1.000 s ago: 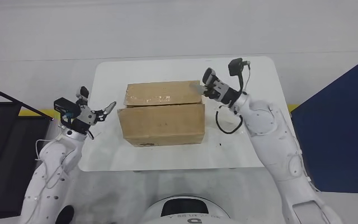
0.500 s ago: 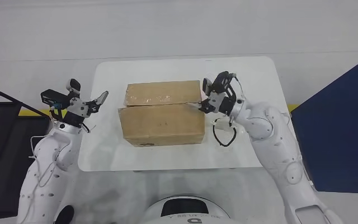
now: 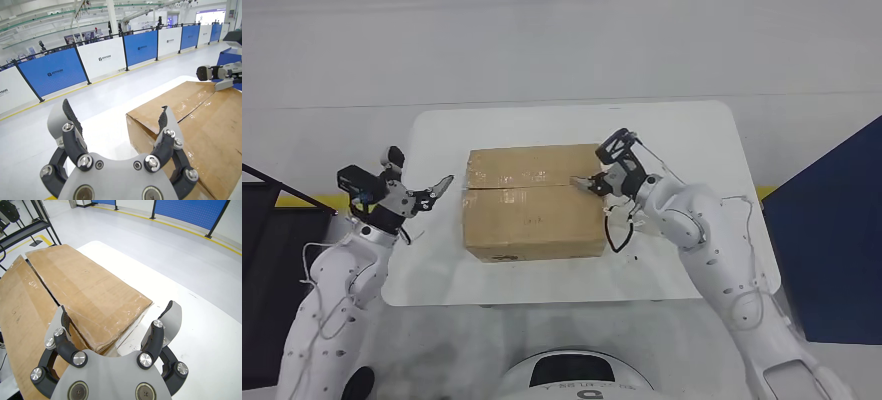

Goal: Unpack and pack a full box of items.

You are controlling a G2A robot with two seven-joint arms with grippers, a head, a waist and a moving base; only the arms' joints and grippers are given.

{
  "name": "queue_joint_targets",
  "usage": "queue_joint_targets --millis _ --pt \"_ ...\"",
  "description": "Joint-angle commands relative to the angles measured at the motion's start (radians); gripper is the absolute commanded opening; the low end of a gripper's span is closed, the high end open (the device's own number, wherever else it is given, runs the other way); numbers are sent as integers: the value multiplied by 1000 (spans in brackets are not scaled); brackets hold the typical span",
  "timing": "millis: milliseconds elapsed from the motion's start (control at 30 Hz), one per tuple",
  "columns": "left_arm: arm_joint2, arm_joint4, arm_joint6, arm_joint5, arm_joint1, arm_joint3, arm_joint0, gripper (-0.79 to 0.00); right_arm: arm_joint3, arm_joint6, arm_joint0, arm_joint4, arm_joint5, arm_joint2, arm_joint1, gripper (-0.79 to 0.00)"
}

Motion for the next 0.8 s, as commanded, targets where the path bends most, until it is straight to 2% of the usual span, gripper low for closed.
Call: queue_joint_targets --millis 0,267,433,533,633,767 --pt "13 11 -8 -2 -1 9 -12 0 -10 -11 -12 -6 17 7 1 0" --pt "70 52 -34 1 -7 62 -73 0 -105 -200 -142 -27 69 105 15 0" --pt "102 56 -75 38 -14 103 -125 0 -158 -267 -235 -33 81 168 25 0" --pt "127 120 -97 71 -16 116 -146 0 -174 -293 -266 -22 79 190 28 0" --pt "145 90 -80 91 -23 119 -152 0 -174 -293 -266 -22 79 190 28 0" --pt "123 51 -34 90 -23 59 -116 0 -174 -293 -266 -22 79 190 28 0"
